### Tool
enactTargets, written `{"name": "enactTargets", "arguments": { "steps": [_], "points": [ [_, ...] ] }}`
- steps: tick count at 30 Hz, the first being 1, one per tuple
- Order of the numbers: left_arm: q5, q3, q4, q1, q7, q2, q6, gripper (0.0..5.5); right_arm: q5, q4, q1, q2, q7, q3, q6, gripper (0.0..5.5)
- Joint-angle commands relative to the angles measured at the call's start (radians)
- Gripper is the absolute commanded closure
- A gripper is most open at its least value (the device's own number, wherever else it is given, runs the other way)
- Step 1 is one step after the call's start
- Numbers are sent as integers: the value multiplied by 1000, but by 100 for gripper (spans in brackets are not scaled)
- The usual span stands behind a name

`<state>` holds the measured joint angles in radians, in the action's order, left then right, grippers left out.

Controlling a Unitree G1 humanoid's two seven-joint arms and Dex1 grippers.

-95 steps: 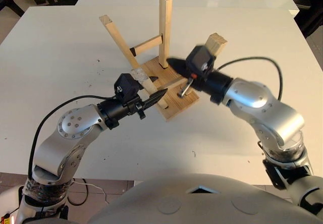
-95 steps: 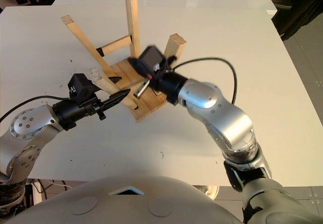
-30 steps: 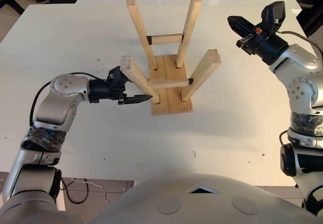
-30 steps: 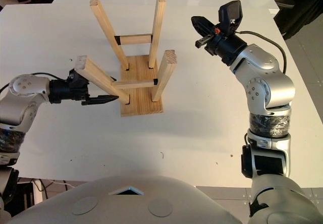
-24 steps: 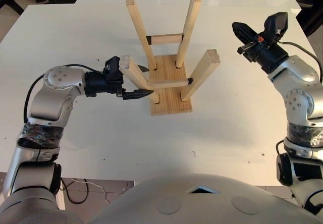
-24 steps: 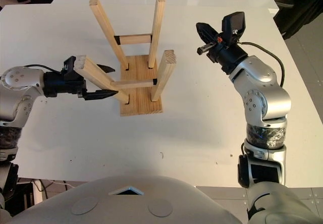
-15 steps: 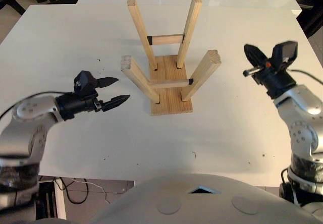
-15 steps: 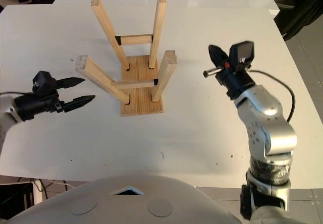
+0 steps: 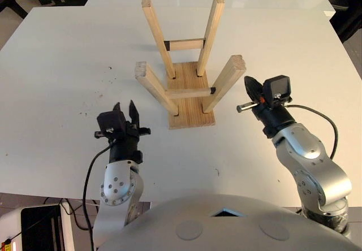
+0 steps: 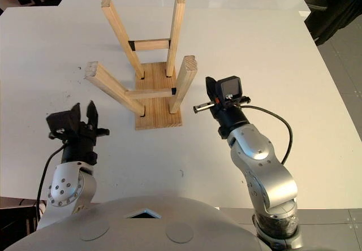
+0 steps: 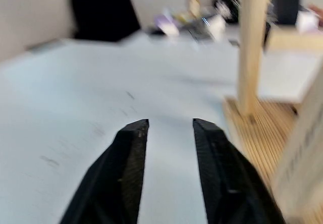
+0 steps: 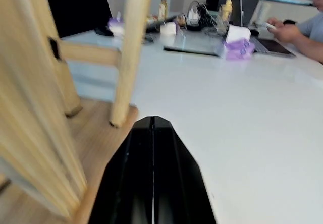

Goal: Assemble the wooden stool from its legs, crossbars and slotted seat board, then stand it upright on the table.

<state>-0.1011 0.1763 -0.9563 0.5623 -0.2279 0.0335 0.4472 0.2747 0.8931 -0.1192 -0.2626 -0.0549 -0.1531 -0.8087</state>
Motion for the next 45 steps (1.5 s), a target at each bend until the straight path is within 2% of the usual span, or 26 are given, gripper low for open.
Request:
{"name": "enactTargets", "arguments": {
  "steps": [1, 6, 9, 14, 17, 20, 23, 25, 27, 34, 36, 37, 39, 41, 43, 45],
  "points": [
    [-87, 6, -60, -103, 9, -24, 62, 474, -56, 46, 41, 49, -66, -19, -41, 550],
    [-24, -27, -64, -213, 129, -69, 135, 548, -149, 99, 20, 86, -139, -73, -51, 550],
    [24, -56, -73, -220, 186, -86, 154, 548, -206, 119, 8, 91, -161, -120, -49, 550],
    [-1, -237, -60, -246, 115, -51, 206, 548, -318, 122, 1, 80, -203, -48, -91, 550],
    [-37, -266, -74, -242, 84, -40, 247, 548, -361, 135, -8, 82, -201, -29, -114, 550],
    [28, -165, -89, -238, 138, -28, 262, 548, -300, 150, 12, 122, -132, -131, -101, 550],
    [90, 119, -90, -274, 252, -84, 279, 548, -204, 154, 79, 101, 39, -413, -8, 550],
    [121, 321, -89, -303, 292, -99, 319, 548, -172, 154, 95, 73, 104, -433, 2, 550],
    [110, 376, -86, -287, 274, -93, 328, 548, -158, 154, 91, 58, 124, -418, -11, 550],
    [59, 233, -65, -283, 245, -100, 313, 548, -182, 144, 48, 6, 113, -377, -48, 550],
    [51, 136, -52, -266, 231, -104, 300, 548, -211, 123, -9, -12, 77, -243, -32, 550],
    [54, 68, -44, -243, 226, -107, 285, 548, -231, 96, -34, -8, 48, -135, -2, 550],
    [65, -59, -30, -153, 209, -100, 225, 548, -270, 23, -84, -48, 43, 32, 124, 550],
    [114, -202, -19, -88, 181, -42, 178, 548, -268, -4, -99, -51, 51, 136, 200, 550],
    [165, -354, -15, -136, 155, -11, 170, 548, -218, 12, -7, -4, 46, 200, 179, 550],
    [201, -453, -12, -268, 148, -44, 195, 548, -97, 7, 152, 91, 29, 256, 86, 550]
  ]
}}
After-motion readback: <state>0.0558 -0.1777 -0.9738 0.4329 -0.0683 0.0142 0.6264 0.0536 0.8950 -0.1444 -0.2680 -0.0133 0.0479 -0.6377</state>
